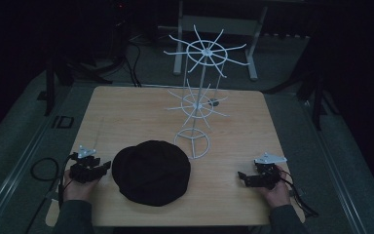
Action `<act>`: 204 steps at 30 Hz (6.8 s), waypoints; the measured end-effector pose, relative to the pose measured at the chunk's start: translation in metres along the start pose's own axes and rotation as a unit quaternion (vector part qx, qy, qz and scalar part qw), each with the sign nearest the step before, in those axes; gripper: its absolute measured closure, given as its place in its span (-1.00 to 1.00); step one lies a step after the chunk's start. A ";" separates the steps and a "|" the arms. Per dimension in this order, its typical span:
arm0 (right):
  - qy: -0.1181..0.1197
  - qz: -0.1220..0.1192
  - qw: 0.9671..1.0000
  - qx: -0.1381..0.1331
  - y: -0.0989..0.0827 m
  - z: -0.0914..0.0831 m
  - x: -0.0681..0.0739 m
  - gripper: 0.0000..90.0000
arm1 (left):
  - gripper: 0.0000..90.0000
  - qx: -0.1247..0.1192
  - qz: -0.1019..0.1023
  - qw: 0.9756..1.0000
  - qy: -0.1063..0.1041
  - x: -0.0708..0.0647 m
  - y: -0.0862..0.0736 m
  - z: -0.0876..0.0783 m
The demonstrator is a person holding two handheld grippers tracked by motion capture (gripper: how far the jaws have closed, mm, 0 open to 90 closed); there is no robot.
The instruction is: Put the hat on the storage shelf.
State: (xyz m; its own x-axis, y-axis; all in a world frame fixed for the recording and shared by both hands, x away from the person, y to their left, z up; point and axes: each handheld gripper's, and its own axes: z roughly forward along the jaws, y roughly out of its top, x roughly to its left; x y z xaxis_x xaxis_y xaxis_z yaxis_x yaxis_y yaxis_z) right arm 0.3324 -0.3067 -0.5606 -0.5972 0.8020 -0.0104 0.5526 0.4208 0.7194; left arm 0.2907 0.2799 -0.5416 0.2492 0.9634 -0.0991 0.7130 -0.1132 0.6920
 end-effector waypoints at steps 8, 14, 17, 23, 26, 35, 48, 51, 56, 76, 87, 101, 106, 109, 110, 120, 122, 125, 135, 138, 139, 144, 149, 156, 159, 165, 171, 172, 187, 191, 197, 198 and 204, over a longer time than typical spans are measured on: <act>0.001 0.001 1.000 0.001 0.000 0.000 0.000 -0.75 | 0.14 0.001 0.010 1.000 -0.024 -0.008 0.009 -0.009; 0.002 0.002 1.000 0.001 0.000 0.000 0.001 -0.75 | 0.13 -0.004 0.020 0.999 -0.039 -0.018 0.020 -0.016; 0.002 0.002 1.000 0.001 0.000 0.000 0.001 -0.75 | 0.13 -0.007 0.024 0.999 -0.048 -0.024 0.026 -0.018; 0.002 0.002 1.000 0.001 0.000 0.000 0.001 -0.75 | 0.12 0.002 0.041 0.997 -0.062 -0.033 0.037 -0.018; 0.002 0.001 1.000 0.001 0.000 0.000 0.001 -0.75 | 0.13 0.006 0.046 0.997 -0.059 -0.036 0.040 -0.018; -0.002 0.004 1.000 -0.001 0.000 0.000 0.000 -0.71 | 0.12 0.000 0.050 0.996 -0.075 -0.042 0.048 -0.022; -0.004 0.006 1.000 -0.002 0.000 0.000 0.001 -0.70 | 0.20 0.036 0.071 0.994 -0.073 -0.061 0.056 -0.001; -0.005 0.007 1.000 -0.002 0.000 -0.001 0.001 -0.70 | 0.27 0.044 0.071 0.994 -0.070 -0.063 0.056 0.004; -0.005 0.008 1.000 -0.002 0.000 -0.001 0.001 -0.70 | 0.33 0.060 0.075 0.994 -0.055 -0.066 0.053 0.013; -0.006 0.008 1.000 -0.002 0.000 -0.001 0.002 -0.70 | 0.51 0.076 0.108 0.991 0.012 -0.083 0.054 0.017; -0.006 0.008 1.000 -0.002 -0.001 -0.001 0.002 -0.70 | 0.76 0.068 0.093 0.993 0.011 -0.081 0.053 0.016; -0.006 0.008 1.000 -0.002 -0.001 -0.001 0.002 -0.70 | 0.78 0.056 0.026 0.997 -0.039 -0.064 0.055 0.013; -0.006 0.008 1.000 -0.002 -0.001 -0.001 0.002 -0.70 | 0.79 0.045 -0.005 0.997 -0.069 -0.055 0.056 0.010; -0.006 0.008 1.000 -0.002 -0.001 -0.001 0.002 -0.70 | 0.79 0.039 -0.017 0.996 -0.083 -0.050 0.055 0.008; -0.006 0.008 1.000 -0.002 -0.001 -0.001 0.002 -0.70 | 0.79 0.036 -0.021 0.995 -0.086 -0.048 0.055 0.007; -0.006 0.008 1.000 -0.002 -0.001 -0.001 0.002 -0.70 | 0.79 0.012 -0.056 0.993 -0.104 -0.030 0.056 -0.005; -0.006 0.008 1.000 -0.002 -0.001 -0.001 0.002 -0.70 | 0.79 0.008 -0.060 0.993 -0.105 -0.027 0.057 -0.008; -0.006 0.008 1.000 -0.002 -0.001 -0.001 0.002 -0.70 | 0.79 0.002 -0.066 0.992 -0.106 -0.023 0.059 -0.011; -0.006 0.008 1.000 -0.002 -0.001 -0.001 0.002 -0.70 | 0.79 -0.018 -0.083 0.990 -0.109 -0.012 0.063 -0.022; -0.006 0.008 1.000 -0.002 -0.001 -0.001 0.002 -0.70 | 0.78 -0.024 -0.089 0.990 -0.108 -0.009 0.065 -0.025; -0.006 0.008 1.000 -0.002 -0.001 -0.001 0.002 -0.70 | 0.78 -0.026 -0.091 0.990 -0.109 -0.008 0.065 -0.026; -0.006 0.008 1.000 -0.002 -0.001 -0.001 0.002 -0.70 | 0.78 -0.035 -0.099 0.988 -0.111 -0.004 0.066 -0.030; -0.006 0.008 1.000 -0.002 -0.001 -0.001 0.002 -0.70 | 0.78 -0.043 -0.108 0.987 -0.112 0.000 0.068 -0.033; -0.006 0.008 1.000 -0.002 -0.001 -0.001 0.002 -0.70 | 0.78 -0.054 -0.117 0.985 -0.113 0.006 0.070 -0.038; -0.006 0.008 1.000 -0.002 -0.001 -0.001 0.002 -0.70 | 0.78 -0.056 -0.120 0.985 -0.114 0.007 0.071 -0.040; -0.006 0.008 1.000 -0.002 -0.001 -0.001 0.002 -0.70 | 0.78 -0.063 -0.128 0.983 -0.115 0.011 0.071 -0.043; -0.006 0.008 1.000 -0.002 -0.001 -0.001 0.002 -0.70 | 0.78 -0.072 -0.135 0.981 -0.116 0.014 0.073 -0.046; -0.006 0.008 1.000 -0.002 -0.001 -0.001 0.002 -0.70 | 0.78 -0.073 -0.134 0.982 -0.115 0.015 0.074 -0.047; -0.006 0.009 1.000 -0.002 -0.001 -0.001 0.002 -0.70 | 0.78 -0.091 -0.149 0.978 -0.117 0.021 0.078 -0.055; -0.006 0.008 1.000 -0.002 -0.001 -0.001 0.002 -0.70 | 0.78 -0.094 -0.151 0.977 -0.117 0.022 0.079 -0.056; -0.006 0.008 1.000 -0.002 -0.001 -0.001 0.002 -0.70 | 0.78 -0.100 -0.155 0.975 -0.120 0.023 0.082 -0.058; -0.006 0.008 1.000 -0.002 -0.001 -0.001 0.002 -0.70 | 0.78 -0.101 -0.156 0.975 -0.120 0.024 0.082 -0.058; -0.006 0.008 1.000 -0.003 -0.001 -0.001 0.002 -0.70 | 0.78 -0.107 -0.158 0.974 -0.122 0.024 0.086 -0.061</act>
State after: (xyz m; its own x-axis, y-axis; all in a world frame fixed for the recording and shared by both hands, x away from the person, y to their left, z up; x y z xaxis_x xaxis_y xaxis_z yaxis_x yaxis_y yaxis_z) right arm 0.3305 -0.3058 -0.5604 -0.5813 0.8136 -0.0071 0.5591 0.4058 0.7230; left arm 0.3182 0.3083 -0.4415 0.2058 0.8526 -0.4803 0.6334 0.2581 0.7295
